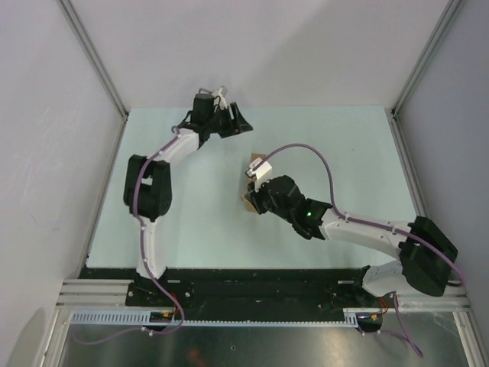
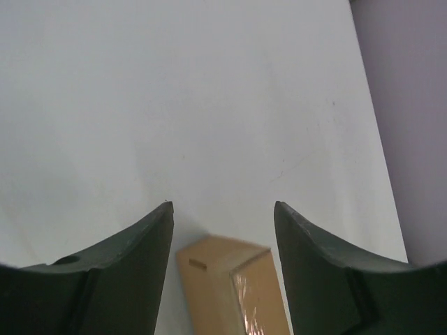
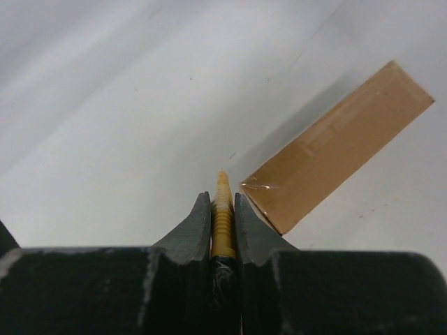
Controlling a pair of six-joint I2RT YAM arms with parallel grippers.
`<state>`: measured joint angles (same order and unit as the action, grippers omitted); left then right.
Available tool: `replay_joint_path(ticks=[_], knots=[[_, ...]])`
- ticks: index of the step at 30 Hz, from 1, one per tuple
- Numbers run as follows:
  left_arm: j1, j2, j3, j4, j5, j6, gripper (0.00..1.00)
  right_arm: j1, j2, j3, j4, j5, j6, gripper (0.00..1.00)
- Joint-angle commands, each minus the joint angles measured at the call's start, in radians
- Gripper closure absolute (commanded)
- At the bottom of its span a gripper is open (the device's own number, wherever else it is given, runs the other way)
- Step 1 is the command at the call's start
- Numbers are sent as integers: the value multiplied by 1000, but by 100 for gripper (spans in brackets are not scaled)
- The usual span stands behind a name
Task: Unpack the express box
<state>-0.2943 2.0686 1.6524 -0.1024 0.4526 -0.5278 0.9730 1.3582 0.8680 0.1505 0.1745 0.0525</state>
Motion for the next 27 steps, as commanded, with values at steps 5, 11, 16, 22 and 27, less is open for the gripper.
replay_joint_path(ticks=[5, 11, 16, 22, 27], knots=[[-32, 274, 311, 0, 204, -83, 31, 15, 148, 80, 97, 91, -48, 100], [-39, 328, 363, -2, 353, -66, 33, 61, 167, 94, 54, 220, -69, 100], [-37, 317, 313, 1, 448, -32, 38, 69, 162, 94, 12, 247, -60, 100], [-23, 231, 155, 1, 463, 40, 42, 70, 142, 94, -63, 287, -57, 100], [-20, 168, 38, 0, 459, 87, 44, 70, 108, 94, -129, 281, -7, 100]])
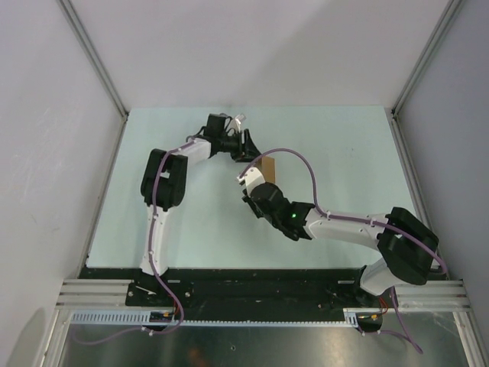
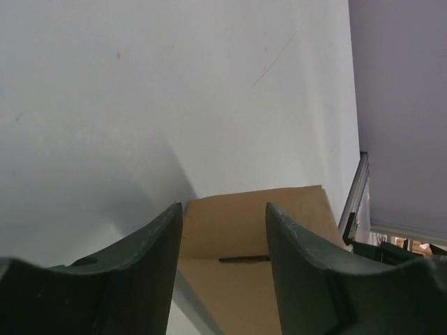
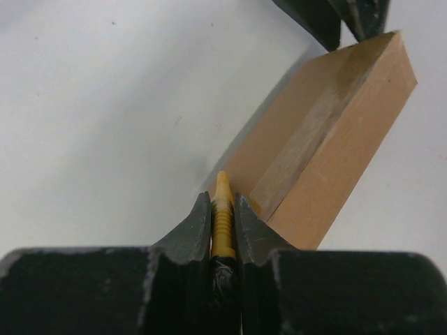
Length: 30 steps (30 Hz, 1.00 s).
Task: Unpack the express box
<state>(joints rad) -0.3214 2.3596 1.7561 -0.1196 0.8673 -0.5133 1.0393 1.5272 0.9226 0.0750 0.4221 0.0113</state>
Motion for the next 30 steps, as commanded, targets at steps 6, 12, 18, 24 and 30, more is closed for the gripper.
replay_joint_path(ticks=[6, 12, 18, 24, 30], knots=[[7, -158, -136, 21, 102, 114, 47, 7, -59, 29, -98, 38, 46, 100], [7, -207, -231, 28, 67, 136, 48, 5, -70, 19, -103, 40, 38, 100], [21, -260, -322, 31, 29, 147, 50, 16, -61, 10, -132, 40, 21, 100], [33, -303, -408, 35, 6, 164, 51, 71, -29, 9, -161, 96, -8, 100], [39, -349, -474, 38, 4, 177, 51, 100, -30, 7, -220, 142, -30, 100]])
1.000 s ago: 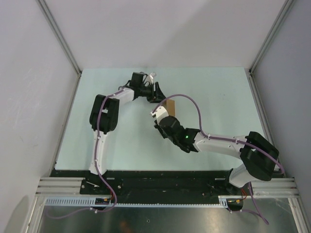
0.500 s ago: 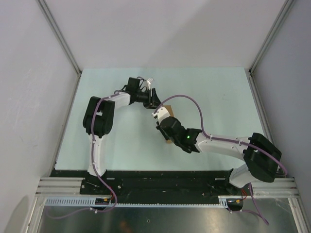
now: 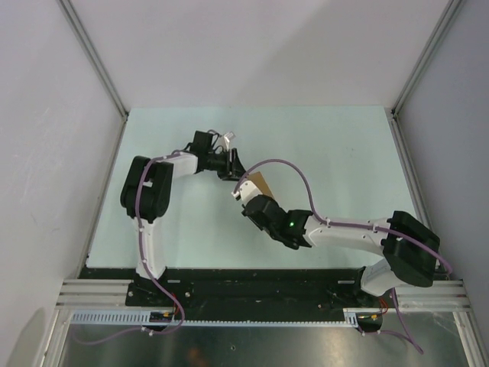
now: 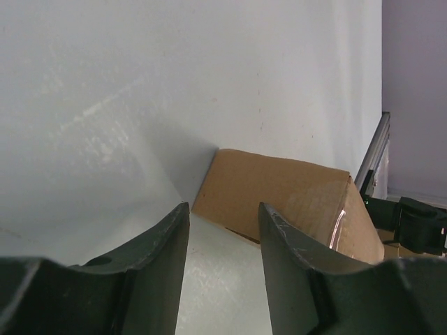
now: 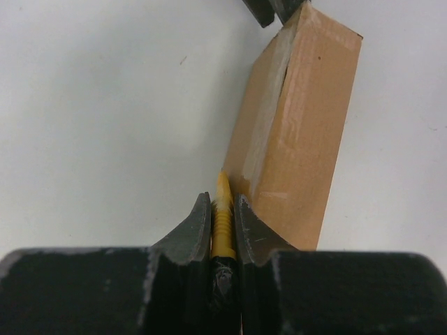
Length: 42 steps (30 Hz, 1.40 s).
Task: Unpack the express box
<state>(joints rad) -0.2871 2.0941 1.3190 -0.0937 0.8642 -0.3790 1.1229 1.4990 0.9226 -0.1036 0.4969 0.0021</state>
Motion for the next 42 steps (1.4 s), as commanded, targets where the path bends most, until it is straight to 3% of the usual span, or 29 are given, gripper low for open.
replay_joint_path(ticks=[1, 13, 20, 28, 42], knots=[[8, -92, -44, 14, 6, 43, 51, 20, -6, 7, -53, 77, -13, 100], [28, -155, 8, 22, -88, -4, 51, 58, -118, -68, -205, 124, 116, 100], [11, -60, 221, 22, -100, -103, 48, 64, -186, -125, -235, 166, 211, 100], [-78, 24, 295, 22, -50, -123, 48, 51, -229, -177, -222, 247, 301, 100], [-136, -45, 157, 22, -36, -60, 47, -251, -322, -235, -39, -19, 345, 100]])
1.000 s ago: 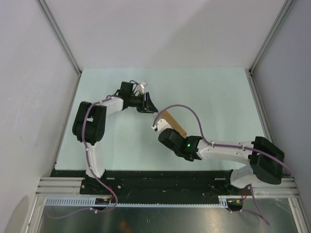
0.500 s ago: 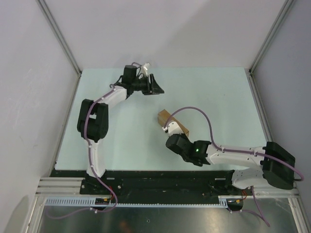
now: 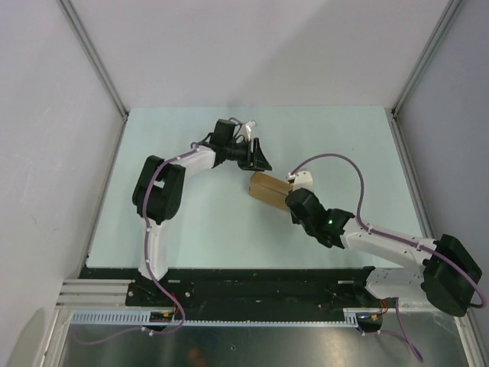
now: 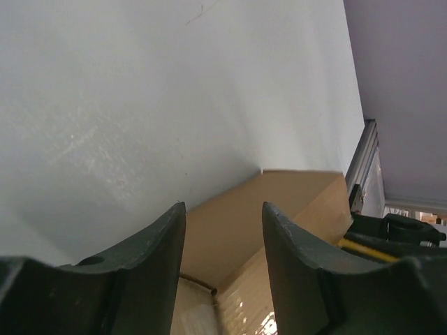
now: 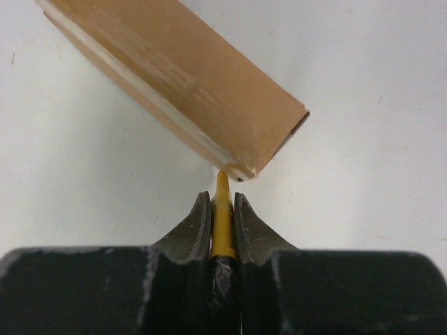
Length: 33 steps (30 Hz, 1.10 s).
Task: Unpack the express box
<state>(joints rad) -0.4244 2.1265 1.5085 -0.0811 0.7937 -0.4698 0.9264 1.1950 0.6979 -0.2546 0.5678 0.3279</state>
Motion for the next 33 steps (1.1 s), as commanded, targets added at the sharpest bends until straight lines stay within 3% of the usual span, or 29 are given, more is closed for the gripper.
replay_joint_path(ticks=[1, 13, 20, 27, 33], knots=[[3, -85, -54, 10, 36, 37, 47, -87, -14, -11, 138, -103, 16, 100], [-2, -247, -254, 9, -10, 100, 48, -244, 60, 2, 301, -241, 0, 100], [-2, -269, -199, 9, -85, 100, 46, -267, -18, 26, 206, -244, 5, 100], [-27, -290, -120, 9, -131, 144, 33, -324, -216, 26, 74, -243, -16, 100], [-157, -345, -132, 9, -281, 383, 17, -397, -334, 37, 80, -281, -32, 100]])
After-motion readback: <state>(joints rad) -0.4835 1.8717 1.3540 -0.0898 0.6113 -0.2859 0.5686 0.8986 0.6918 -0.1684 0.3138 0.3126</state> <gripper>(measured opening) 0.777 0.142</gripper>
